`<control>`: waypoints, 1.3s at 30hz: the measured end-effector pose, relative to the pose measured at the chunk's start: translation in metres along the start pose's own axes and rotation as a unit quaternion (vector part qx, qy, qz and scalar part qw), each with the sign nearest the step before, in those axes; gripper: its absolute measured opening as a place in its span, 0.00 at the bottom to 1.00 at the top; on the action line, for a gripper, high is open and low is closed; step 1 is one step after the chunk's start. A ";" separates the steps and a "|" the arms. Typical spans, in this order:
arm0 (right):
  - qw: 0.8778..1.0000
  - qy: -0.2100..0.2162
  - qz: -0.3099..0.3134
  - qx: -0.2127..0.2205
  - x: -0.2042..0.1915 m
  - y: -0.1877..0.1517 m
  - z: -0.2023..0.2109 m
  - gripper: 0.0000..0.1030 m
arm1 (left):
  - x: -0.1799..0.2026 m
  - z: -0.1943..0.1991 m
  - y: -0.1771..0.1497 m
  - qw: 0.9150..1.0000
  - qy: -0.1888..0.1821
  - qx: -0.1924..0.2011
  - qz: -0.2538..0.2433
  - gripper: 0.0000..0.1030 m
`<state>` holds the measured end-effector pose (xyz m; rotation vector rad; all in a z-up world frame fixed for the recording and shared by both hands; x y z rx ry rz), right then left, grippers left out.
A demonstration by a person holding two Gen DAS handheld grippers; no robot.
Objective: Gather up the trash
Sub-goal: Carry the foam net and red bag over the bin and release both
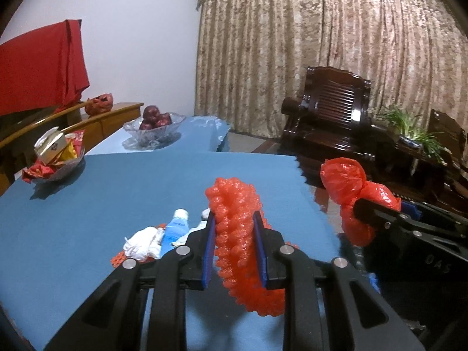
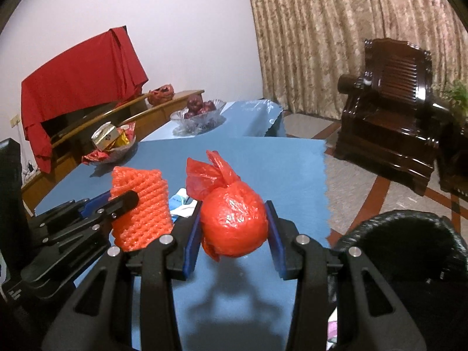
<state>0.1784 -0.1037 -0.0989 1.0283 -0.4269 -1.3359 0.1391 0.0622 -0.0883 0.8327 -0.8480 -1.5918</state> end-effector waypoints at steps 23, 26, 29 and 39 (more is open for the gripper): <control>0.984 -0.165 -0.052 0.045 0.124 -0.031 0.133 0.38 | 0.153 0.006 0.022 0.988 -0.134 0.030 -0.072 0.23; 0.981 -0.181 -0.057 0.044 0.138 -0.038 0.139 0.38 | 0.175 0.001 0.019 0.985 -0.148 0.026 -0.082 0.23; 0.978 -0.196 -0.065 0.042 0.153 -0.045 0.142 0.38 | 0.193 -0.008 0.016 0.983 -0.160 0.017 -0.090 0.23; 0.971 -0.219 -0.086 0.029 0.189 -0.061 0.140 0.38 | 0.233 -0.030 0.007 0.977 -0.186 0.001 -0.104 0.23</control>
Point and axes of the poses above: each gripper's, at about its wrist camera, not at the fingertips, and z roughly against the way its jaws point, x to its right, y to its top, the point moved 2 cm from there along -z, roughly the way its jaws point, and after that the axes turned 8 degrees about -z, right-handed, at the moved point
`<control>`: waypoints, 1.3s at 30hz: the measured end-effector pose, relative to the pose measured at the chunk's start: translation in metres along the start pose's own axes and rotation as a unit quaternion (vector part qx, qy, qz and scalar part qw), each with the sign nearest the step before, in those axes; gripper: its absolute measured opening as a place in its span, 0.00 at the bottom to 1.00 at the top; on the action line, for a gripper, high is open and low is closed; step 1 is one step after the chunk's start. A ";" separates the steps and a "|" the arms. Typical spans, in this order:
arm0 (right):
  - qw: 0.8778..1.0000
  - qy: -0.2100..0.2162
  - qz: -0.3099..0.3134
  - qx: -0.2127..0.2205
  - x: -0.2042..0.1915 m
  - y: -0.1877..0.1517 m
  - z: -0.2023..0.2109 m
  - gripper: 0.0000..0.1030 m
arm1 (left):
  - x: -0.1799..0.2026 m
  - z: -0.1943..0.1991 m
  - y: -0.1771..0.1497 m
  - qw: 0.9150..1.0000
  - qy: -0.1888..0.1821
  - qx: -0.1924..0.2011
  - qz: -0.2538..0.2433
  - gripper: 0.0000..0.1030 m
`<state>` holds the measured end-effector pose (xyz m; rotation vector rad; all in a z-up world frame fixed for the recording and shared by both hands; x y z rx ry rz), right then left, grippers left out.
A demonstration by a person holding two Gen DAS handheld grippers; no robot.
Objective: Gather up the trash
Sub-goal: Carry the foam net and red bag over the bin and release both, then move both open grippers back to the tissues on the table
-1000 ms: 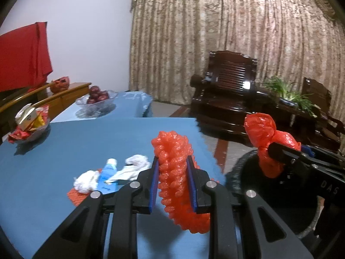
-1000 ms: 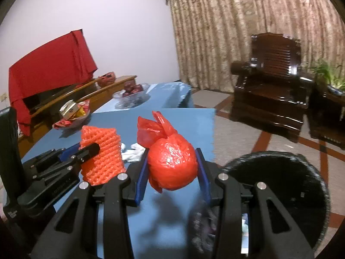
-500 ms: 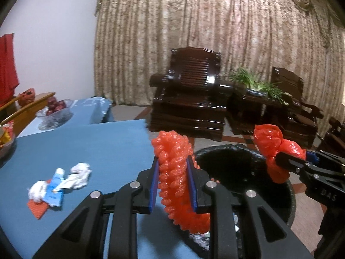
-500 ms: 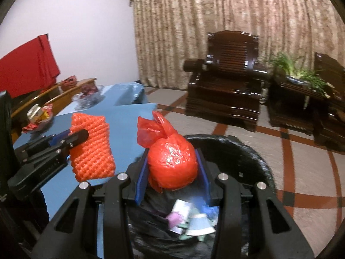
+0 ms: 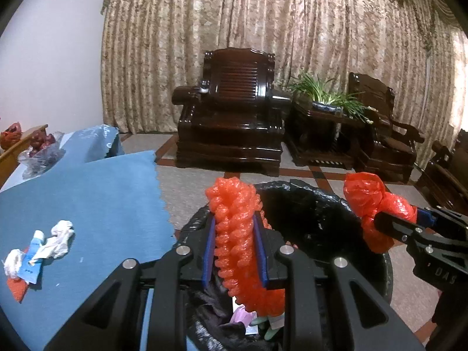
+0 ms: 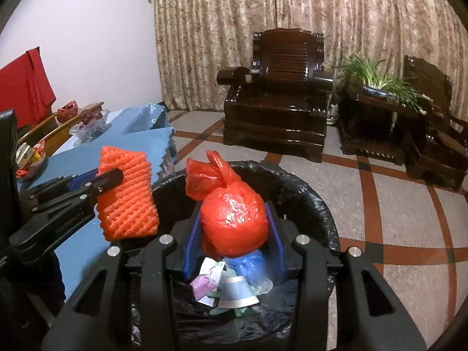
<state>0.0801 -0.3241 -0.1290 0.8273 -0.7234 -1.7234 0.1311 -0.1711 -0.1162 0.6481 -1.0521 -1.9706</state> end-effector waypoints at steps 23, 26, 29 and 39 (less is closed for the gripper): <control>0.999 -0.030 -0.025 0.015 0.012 -0.003 0.003 0.94 | -0.034 0.019 -0.001 0.999 0.010 0.011 0.034 0.91; 0.999 -0.010 -0.016 0.028 -0.006 0.005 0.011 0.95 | -0.059 0.036 -0.006 0.998 0.037 0.013 0.045 0.94; 0.999 0.012 -0.008 0.030 -0.027 0.013 0.012 0.95 | -0.088 0.055 -0.015 0.996 0.066 0.011 0.066 0.94; 0.995 0.088 0.035 0.008 -0.113 0.013 -0.005 0.95 | -0.167 0.116 -0.052 0.982 0.162 0.011 0.099 0.94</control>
Point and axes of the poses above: each gripper's, at about its wrist camera, not at the fingertips, and z roughly against the way its jaws point, x to its right, y to its top, the point moved 2 cm from there along -z, roughly the way its jaws point, and after that the axes turned 8 degrees about -z, right-handed, at the moved point
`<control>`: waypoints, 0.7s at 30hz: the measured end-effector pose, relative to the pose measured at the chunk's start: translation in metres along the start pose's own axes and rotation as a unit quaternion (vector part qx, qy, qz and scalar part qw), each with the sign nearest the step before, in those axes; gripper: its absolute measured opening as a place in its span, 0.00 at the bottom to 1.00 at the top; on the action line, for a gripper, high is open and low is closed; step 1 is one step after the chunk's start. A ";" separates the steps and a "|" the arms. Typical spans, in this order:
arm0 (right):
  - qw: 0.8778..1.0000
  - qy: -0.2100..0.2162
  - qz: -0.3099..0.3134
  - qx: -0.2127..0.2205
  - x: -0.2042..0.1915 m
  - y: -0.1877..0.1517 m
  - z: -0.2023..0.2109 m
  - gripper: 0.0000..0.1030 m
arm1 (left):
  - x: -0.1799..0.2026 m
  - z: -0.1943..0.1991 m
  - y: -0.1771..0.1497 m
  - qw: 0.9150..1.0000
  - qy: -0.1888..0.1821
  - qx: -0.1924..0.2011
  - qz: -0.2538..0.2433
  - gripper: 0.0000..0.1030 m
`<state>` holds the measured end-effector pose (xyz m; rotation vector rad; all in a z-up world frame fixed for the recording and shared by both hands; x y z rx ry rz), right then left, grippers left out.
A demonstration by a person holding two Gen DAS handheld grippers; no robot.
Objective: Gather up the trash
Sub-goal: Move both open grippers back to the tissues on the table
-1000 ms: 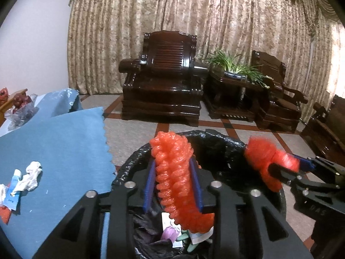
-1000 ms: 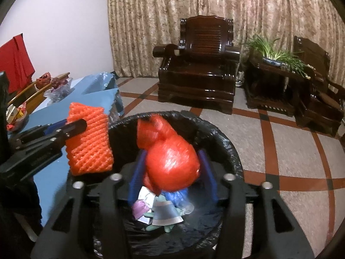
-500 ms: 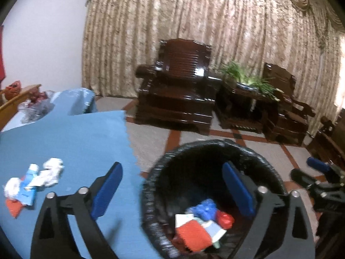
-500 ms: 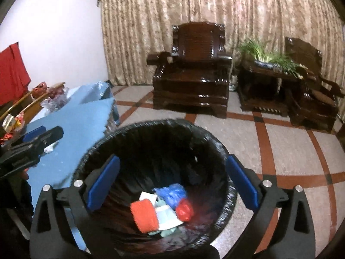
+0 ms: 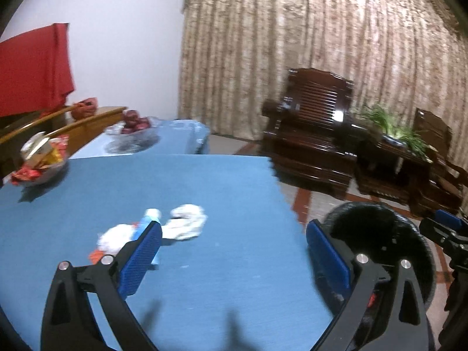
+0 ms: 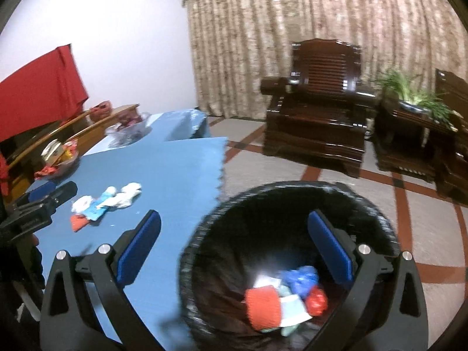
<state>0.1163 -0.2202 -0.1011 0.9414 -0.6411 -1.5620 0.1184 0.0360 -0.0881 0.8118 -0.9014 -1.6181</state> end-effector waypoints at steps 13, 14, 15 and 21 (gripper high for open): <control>0.998 0.054 0.042 -0.013 -0.086 0.002 -0.046 0.95 | -0.090 0.007 -0.026 0.997 0.071 -0.009 0.040 0.94; 0.997 0.058 0.046 -0.015 -0.093 0.002 -0.052 0.95 | -0.097 0.004 -0.029 0.996 0.076 -0.012 0.044 0.94; 0.997 0.059 0.048 -0.016 -0.097 0.001 -0.056 0.95 | -0.100 0.003 -0.031 0.996 0.079 -0.014 0.046 0.94; 0.996 0.068 0.056 -0.026 -0.122 -0.002 -0.082 0.95 | -0.127 -0.012 -0.043 0.993 0.099 -0.028 0.059 0.94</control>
Point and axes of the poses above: each gripper's, at about its wrist camera, not at the fingertips, and z roughly against the way its jaws point, x to its right, y to its top, the point moved 2 cm from there along -z, roughly the way its jaws point, and after that the axes turned 8 degrees about -z, right-handed, at the moved point
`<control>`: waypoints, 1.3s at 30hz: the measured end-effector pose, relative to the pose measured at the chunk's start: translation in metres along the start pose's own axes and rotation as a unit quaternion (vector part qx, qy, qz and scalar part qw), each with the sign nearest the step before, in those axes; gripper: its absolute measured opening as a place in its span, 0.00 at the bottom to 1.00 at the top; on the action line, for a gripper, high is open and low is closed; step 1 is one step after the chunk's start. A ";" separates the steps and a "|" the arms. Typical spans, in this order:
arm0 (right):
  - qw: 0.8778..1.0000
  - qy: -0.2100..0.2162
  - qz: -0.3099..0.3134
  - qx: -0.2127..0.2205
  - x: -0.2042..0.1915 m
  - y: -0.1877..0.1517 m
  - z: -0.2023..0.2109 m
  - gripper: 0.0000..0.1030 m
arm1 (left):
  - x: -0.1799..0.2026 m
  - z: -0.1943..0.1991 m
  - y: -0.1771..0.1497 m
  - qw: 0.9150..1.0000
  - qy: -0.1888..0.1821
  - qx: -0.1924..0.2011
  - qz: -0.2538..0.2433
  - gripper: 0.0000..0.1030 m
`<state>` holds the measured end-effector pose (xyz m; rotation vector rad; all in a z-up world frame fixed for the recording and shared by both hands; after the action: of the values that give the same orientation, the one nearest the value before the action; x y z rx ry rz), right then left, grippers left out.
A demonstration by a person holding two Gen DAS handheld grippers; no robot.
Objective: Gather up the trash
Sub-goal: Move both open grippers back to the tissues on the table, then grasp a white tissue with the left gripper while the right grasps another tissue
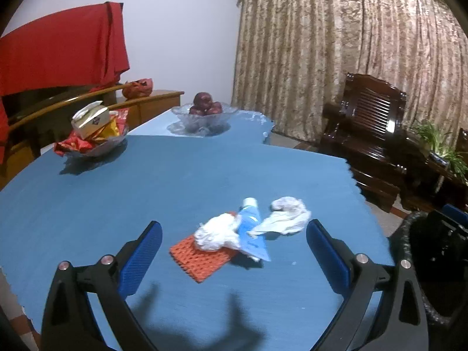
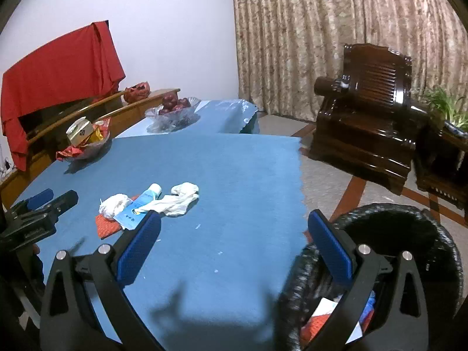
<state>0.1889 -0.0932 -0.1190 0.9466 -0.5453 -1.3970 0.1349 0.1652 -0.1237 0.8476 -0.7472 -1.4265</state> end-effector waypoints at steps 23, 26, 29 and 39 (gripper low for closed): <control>0.998 0.001 0.014 -0.059 -0.048 -0.015 -0.130 0.95 | -0.029 -0.119 -0.030 0.996 -0.026 -0.084 0.016 0.53; 0.998 0.004 0.021 -0.067 -0.055 -0.017 -0.147 0.95 | -0.029 -0.126 -0.032 0.995 -0.035 -0.094 0.023 0.38; 0.997 0.005 0.023 -0.074 -0.064 -0.016 -0.165 0.95 | -0.028 -0.124 -0.030 0.996 -0.035 -0.084 0.023 0.30; 0.994 0.002 0.014 -0.104 -0.076 -0.010 -0.205 0.86 | -0.040 -0.114 -0.010 0.998 -0.023 -0.048 0.038 0.27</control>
<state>0.3383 0.0286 -0.2232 0.7706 -0.3995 -1.3967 0.2259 0.2112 -0.1894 0.7076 -0.7334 -1.4070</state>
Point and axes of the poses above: each gripper's, at about its wrist camera, not at the fingertips, and z roughly against the way its jaws point, x to its right, y to its top, the point moved 2 cm from there along -z, roughly the way its jaws point, and after that the axes turned 8 degrees about -z, right-handed, at the moved point
